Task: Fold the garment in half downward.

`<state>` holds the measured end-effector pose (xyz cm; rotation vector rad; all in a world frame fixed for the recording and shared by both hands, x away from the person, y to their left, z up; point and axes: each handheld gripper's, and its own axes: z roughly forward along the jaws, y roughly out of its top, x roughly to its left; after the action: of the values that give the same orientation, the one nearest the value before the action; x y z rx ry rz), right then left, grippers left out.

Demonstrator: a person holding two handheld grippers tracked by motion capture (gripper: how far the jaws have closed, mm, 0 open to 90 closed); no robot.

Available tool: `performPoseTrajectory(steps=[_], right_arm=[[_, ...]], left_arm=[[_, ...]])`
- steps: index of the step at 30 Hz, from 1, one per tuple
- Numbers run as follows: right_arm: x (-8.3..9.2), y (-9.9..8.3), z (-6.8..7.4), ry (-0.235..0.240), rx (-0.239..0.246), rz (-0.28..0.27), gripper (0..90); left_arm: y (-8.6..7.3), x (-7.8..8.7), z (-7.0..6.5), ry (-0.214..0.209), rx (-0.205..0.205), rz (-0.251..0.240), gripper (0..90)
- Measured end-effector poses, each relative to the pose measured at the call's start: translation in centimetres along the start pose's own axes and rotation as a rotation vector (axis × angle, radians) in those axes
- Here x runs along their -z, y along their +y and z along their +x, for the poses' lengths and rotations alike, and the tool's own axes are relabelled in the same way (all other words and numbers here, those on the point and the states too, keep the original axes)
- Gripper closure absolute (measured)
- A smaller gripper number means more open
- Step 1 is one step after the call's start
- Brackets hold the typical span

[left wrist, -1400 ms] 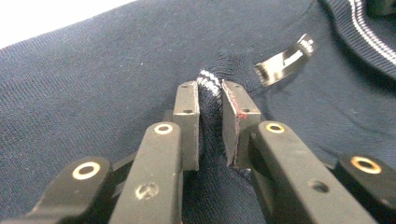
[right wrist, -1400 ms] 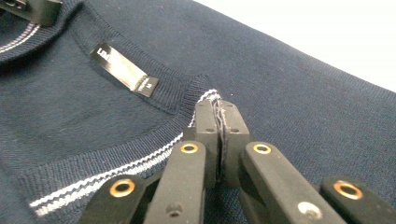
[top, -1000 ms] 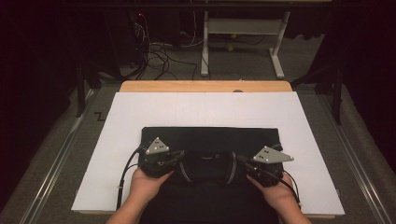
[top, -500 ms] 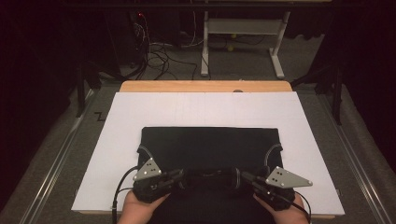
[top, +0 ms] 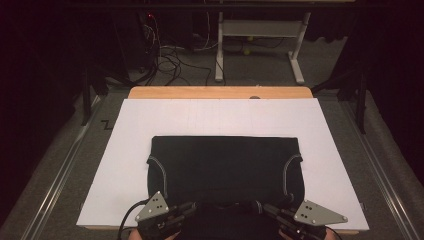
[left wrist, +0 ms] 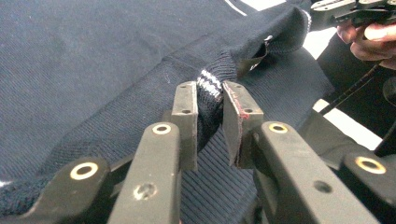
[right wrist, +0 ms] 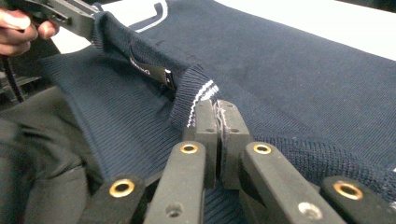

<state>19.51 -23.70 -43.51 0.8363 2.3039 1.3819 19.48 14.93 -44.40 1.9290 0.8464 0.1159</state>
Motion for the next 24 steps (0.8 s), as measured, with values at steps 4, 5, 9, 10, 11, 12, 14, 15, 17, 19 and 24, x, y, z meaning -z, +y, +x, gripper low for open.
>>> performPoseTrajectory(steps=[4,5,9,10,11,12,14,15,17,19,24], right_arm=[[0.5,-0.6,0.3,0.01,-0.013,0.011,89.3],[0.6,-0.7,0.4,0.008,-0.011,0.015,89.3],[0.7,-1.1,0.7,0.008,-0.012,0.027,88.8],[0.8,-1.2,0.8,0.01,-0.016,0.029,87.5],[0.8,-1.3,0.9,0.022,-0.02,0.023,86.4],[1.0,-1.3,1.0,0.028,-0.026,0.018,84.9],[1.2,-1.4,1.1,0.028,-0.025,0.012,82.4],[1.3,-1.4,1.0,0.027,-0.027,0.004,81.2],[1.2,-1.3,0.9,0.013,-0.032,0.001,79.3],[1.1,-1.4,0.6,0.004,-0.036,-0.003,76.0],[0.6,-1.5,-0.4,-0.034,-0.062,-0.013,64.9]], left_arm=[[-0.5,0.4,-0.5,-0.014,-0.002,0.002,70.7],[-0.6,0.5,-0.6,-0.012,-0.006,0.001,70.7],[-0.9,0.8,-1.2,-0.012,-0.029,0.001,69.6],[-0.9,0.8,-1.2,-0.012,-0.029,-0.002,69.2],[-0.9,0.8,-1.2,-0.009,-0.029,0.0,69.2],[-1.0,0.8,-1.0,-0.004,-0.028,-0.001,69.2],[-1.0,0.8,-0.7,0.003,-0.02,-0.004,68.0],[-1.0,0.7,-0.5,0.008,-0.019,0.0,67.6],[-1.0,0.6,-0.1,0.022,-0.015,0.004,66.2],[-1.1,0.5,0.4,0.033,-0.004,0.004,63.9],[-1.0,0.3,1.8,0.077,0.005,-0.012,56.3]])
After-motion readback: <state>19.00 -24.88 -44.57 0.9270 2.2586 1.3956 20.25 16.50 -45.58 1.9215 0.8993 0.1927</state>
